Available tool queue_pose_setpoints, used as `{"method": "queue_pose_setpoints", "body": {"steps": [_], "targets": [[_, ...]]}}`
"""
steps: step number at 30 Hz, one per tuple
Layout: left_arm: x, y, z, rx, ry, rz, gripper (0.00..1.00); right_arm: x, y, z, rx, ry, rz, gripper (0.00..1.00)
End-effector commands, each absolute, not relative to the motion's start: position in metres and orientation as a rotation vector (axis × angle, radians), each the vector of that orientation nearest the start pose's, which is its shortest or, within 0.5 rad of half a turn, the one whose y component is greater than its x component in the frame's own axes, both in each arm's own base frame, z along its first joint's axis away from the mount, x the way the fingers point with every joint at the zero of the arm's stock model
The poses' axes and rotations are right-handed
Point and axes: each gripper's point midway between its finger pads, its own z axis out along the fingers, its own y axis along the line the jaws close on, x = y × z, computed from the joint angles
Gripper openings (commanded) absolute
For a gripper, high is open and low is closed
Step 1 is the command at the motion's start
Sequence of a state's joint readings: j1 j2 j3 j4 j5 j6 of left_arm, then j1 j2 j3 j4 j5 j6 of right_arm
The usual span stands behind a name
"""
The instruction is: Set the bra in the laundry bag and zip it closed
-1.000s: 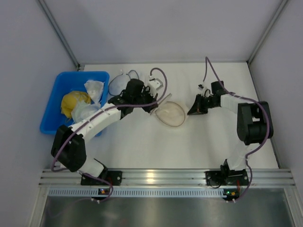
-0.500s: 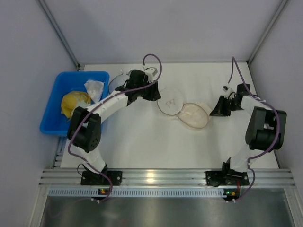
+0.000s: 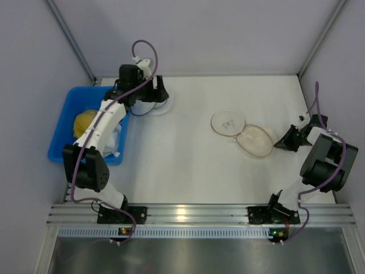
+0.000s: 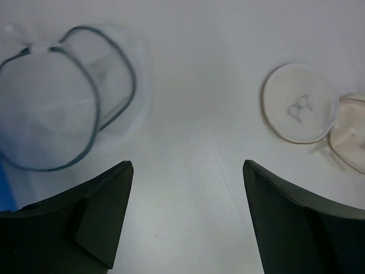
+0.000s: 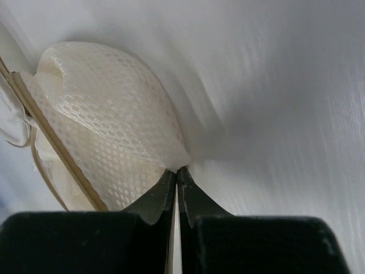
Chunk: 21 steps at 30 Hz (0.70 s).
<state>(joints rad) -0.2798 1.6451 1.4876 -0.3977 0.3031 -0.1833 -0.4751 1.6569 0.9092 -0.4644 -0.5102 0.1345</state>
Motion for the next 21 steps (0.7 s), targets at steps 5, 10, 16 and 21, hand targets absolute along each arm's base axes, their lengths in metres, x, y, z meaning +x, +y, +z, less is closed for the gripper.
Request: {"method": "queue_pose_setpoints", "body": {"steps": [5,10,16,21], "targets": [[0.4,-0.019,0.252,0.048,2.24,-0.343,0.86,0.309,-0.058,0.053,0.739,2.482,0.589,0.11],[0.369,0.066,0.233,0.01,2.346,-0.14,0.86,0.303,-0.074,0.084,0.699,2.457,0.448,0.69],[0.345,0.122,0.188,-0.061,2.514,0.034,0.83,0.299,-0.081,0.126,0.537,2.419,0.363,0.99],[0.337,0.131,0.16,-0.085,2.599,0.052,0.81,0.303,-0.078,0.16,0.385,2.42,0.376,0.99]]}}
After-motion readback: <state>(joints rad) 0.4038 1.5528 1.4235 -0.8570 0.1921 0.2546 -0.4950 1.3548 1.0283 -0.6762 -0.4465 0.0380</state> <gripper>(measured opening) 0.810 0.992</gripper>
